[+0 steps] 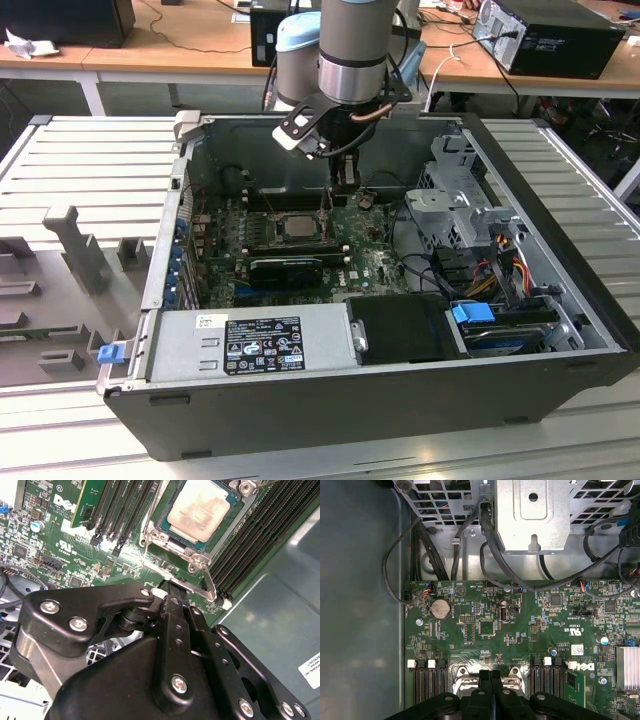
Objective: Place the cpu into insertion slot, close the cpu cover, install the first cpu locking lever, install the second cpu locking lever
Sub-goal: 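Close the cpu cover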
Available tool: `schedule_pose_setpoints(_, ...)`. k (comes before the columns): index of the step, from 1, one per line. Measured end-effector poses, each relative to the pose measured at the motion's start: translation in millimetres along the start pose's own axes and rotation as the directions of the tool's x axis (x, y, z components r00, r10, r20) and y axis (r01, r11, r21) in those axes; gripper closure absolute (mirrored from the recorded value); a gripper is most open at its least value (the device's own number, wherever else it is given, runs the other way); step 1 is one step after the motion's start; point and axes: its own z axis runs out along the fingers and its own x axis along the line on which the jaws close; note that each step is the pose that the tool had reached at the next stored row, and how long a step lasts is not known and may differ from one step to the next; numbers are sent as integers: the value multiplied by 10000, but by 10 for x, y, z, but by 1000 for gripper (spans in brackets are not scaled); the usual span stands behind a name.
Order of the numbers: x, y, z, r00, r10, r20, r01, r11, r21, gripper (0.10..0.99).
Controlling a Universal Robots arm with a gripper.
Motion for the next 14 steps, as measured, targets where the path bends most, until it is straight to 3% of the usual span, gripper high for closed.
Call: schedule_pose_setpoints(14,-1,-30,-1,10000,1,0,-1,10000,0,980)
